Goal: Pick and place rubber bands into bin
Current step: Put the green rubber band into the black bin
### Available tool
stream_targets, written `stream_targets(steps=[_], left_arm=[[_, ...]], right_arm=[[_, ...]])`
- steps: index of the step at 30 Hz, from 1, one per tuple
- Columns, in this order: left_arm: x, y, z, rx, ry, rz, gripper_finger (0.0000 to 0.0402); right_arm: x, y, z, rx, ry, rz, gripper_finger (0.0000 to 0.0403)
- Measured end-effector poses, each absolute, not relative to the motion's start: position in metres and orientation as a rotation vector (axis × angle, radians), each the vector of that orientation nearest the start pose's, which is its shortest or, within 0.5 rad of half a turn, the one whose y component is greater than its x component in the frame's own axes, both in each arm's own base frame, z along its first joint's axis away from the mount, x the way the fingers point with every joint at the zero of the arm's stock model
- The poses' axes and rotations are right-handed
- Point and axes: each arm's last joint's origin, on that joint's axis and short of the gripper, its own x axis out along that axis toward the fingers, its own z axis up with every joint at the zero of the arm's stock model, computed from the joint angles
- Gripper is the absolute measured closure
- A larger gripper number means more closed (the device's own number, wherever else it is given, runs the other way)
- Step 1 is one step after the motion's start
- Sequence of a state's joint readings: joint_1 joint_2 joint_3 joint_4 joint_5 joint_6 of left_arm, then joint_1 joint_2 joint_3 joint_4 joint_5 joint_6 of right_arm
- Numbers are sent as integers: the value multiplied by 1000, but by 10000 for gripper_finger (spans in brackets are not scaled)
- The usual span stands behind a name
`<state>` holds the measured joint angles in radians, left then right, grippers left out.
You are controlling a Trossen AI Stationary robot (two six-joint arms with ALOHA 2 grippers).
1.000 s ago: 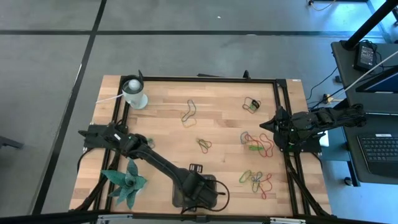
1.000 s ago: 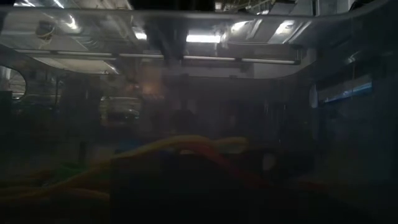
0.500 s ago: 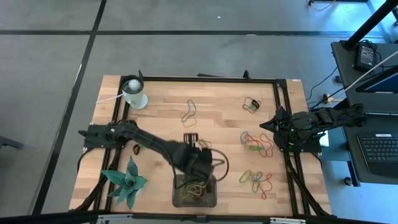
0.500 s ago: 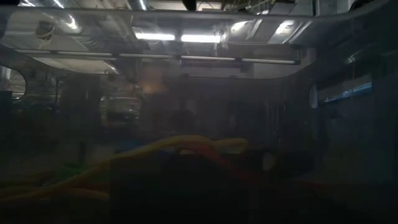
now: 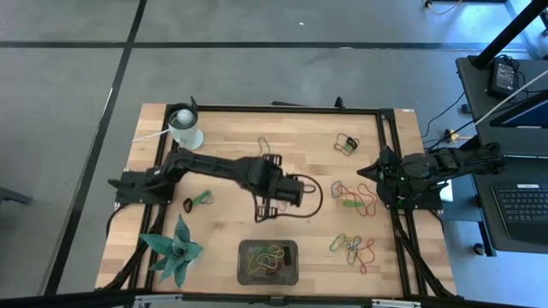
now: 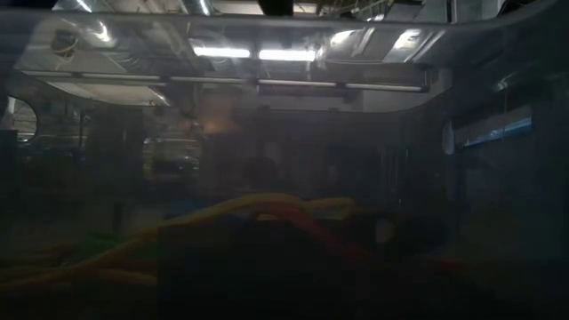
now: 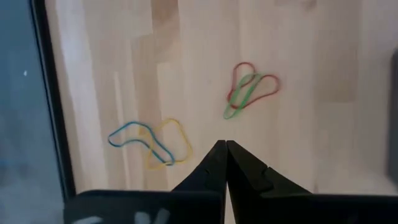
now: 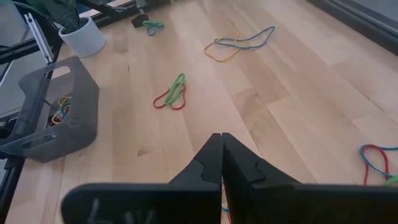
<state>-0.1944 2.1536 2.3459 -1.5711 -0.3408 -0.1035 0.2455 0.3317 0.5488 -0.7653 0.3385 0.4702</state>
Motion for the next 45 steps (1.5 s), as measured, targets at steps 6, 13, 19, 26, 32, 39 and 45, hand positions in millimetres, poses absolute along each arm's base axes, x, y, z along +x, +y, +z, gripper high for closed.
stream_targets(steps=[6, 13, 19, 26, 32, 39, 45], left_arm=[[413, -38, 330, 246, 1355, 120, 400], [400, -2, 292, 172, 1383, 134, 400], [359, 24, 259, 18, 1289, 225, 400], [304, 44, 243, -47, 1183, 314, 400], [263, 56, 242, -49, 1083, 339, 400], [224, 66, 240, -62, 946, 349, 400], [203, 72, 229, -85, 907, 403, 400]], right_arm=[[78, 9, 252, 297, 479, -231, 398], [81, 8, 257, 299, 406, -284, 398], [87, 9, 258, 325, 401, -294, 398], [117, 10, 264, 236, 332, -368, 399], [151, 1, 256, 249, 368, -445, 399], [186, -19, 266, 260, 475, -545, 398], [213, -51, 282, 287, 641, -687, 397]])
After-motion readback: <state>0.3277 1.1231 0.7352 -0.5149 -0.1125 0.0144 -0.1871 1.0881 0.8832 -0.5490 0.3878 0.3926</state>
